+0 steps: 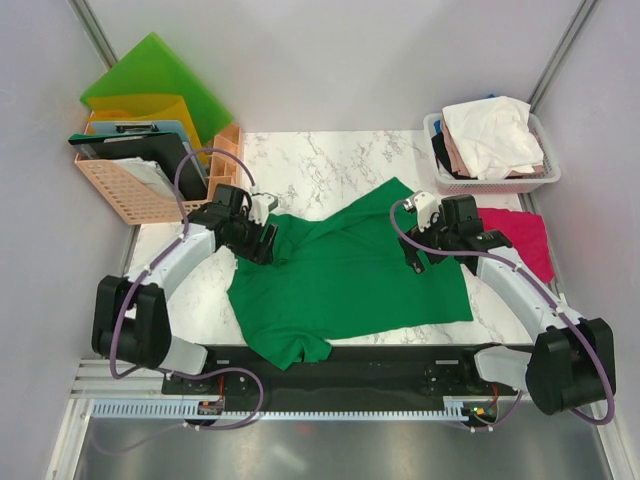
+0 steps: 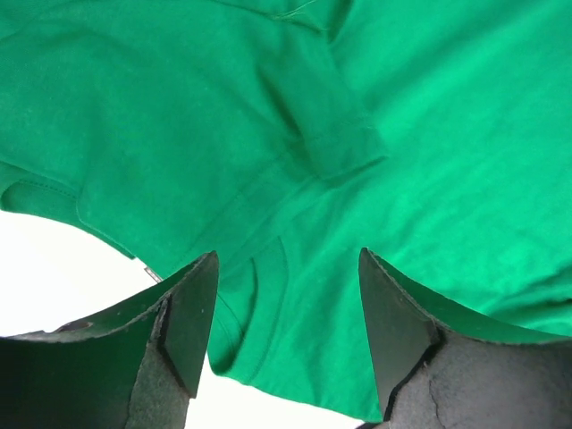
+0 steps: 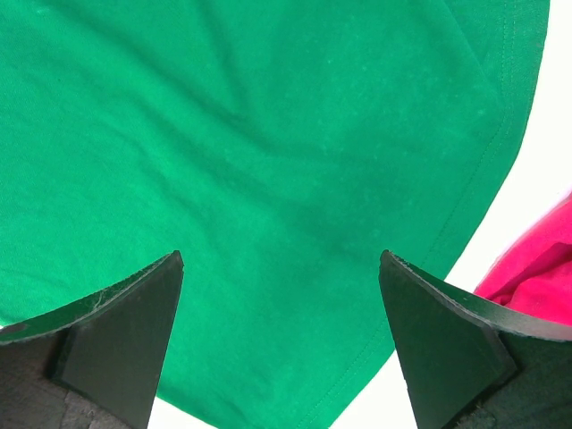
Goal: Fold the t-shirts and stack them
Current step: Fold the flattened tshirt in 1/3 of the way
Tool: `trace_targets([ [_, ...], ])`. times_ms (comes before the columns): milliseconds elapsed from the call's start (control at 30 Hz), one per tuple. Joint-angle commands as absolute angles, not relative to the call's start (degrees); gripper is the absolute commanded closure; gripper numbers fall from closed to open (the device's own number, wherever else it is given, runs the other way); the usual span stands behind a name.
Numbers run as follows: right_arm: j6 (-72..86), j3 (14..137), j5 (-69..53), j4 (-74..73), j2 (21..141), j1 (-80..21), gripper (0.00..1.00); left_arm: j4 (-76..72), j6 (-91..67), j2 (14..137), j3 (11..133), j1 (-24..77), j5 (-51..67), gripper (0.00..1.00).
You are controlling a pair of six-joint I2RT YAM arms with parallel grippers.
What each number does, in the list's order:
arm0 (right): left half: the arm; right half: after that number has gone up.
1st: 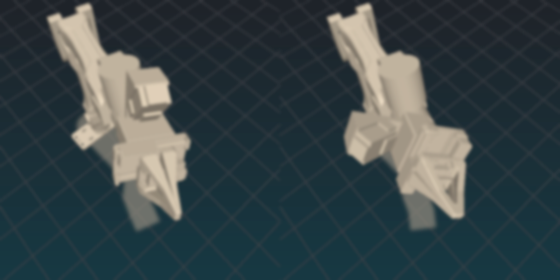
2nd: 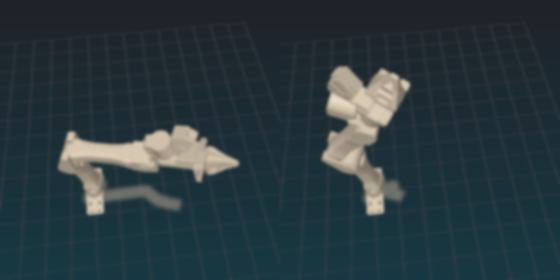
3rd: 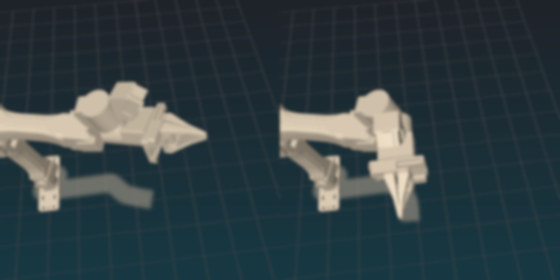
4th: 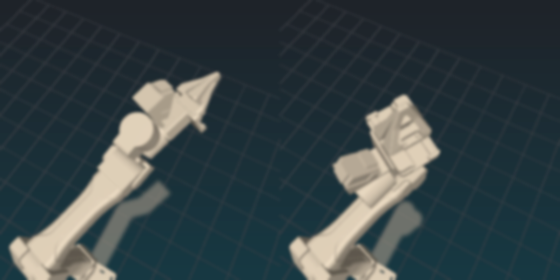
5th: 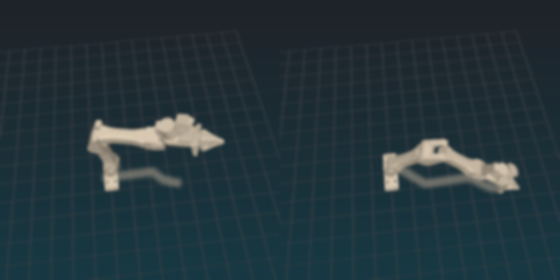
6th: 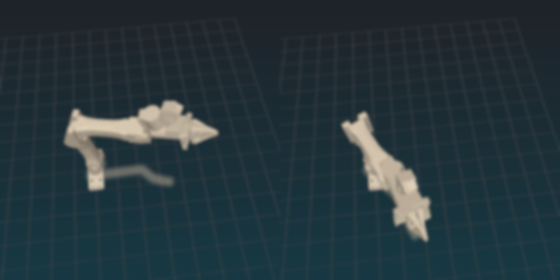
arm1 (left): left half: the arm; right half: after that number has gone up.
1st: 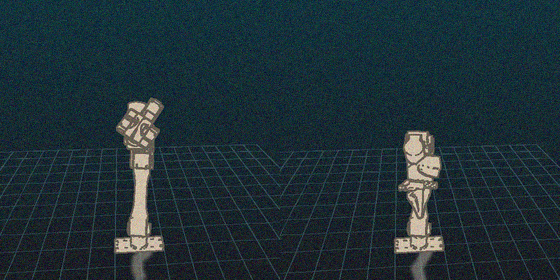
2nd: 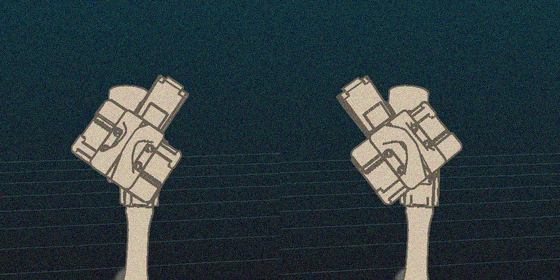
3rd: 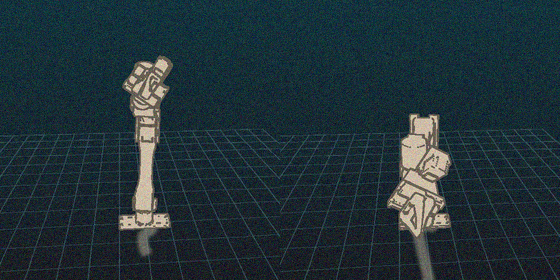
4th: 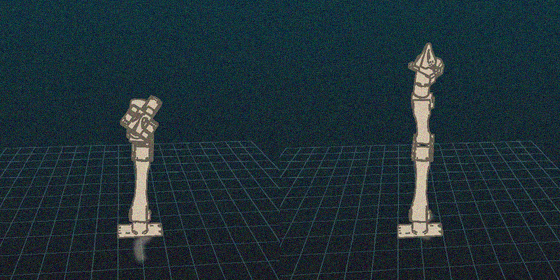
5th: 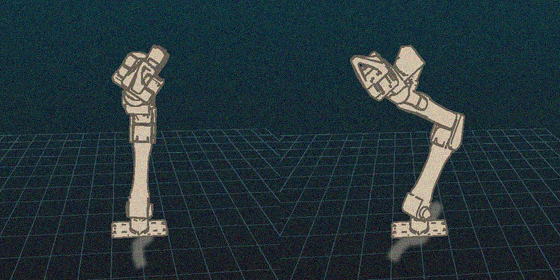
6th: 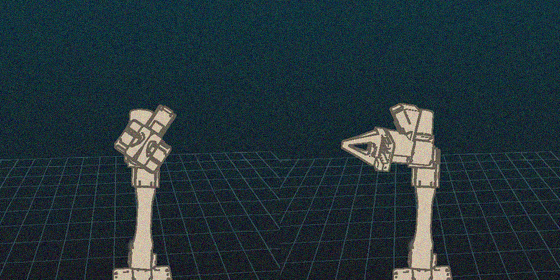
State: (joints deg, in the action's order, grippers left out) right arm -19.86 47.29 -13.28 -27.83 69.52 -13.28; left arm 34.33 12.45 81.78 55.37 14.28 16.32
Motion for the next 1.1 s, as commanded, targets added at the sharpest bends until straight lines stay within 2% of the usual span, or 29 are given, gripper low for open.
trace_targets([
  [0,-20.7,47.6,-14.8,-26.9,69.6,-13.2,0.02,31.3,11.9,85.2,55.9,14.3,13.5,0.3],
  [267,-21.2,47.4,-14.9,-27.6,69.8,-13.2,0.02,26.5,9.4,93.3,59.2,13.2,1.0,0.28],
  [600,-21.9,47.9,-15.2,-28.1,71.5,-13.2,0.02,23.6,5.1,86.8,56.0,12.7,-4.5,0.27],
  [833,-21.8,47.8,-15.8,-28.3,70.9,-13.2,0.02,23.3,4.7,87.9,54.7,11.8,-6.2,0.27],
  [1033,-22.0,47.7,-15.8,-28.3,70.9,-13.2,0.02,25.0,2.9,90.3,55.9,11.7,-3.5,0.33],
  [1067,-22.1,47.6,-15.7,-28.5,70.9,-13.2,0.02,25.1,2.6,90.7,55.9,11.7,-3.2,0.43],
])
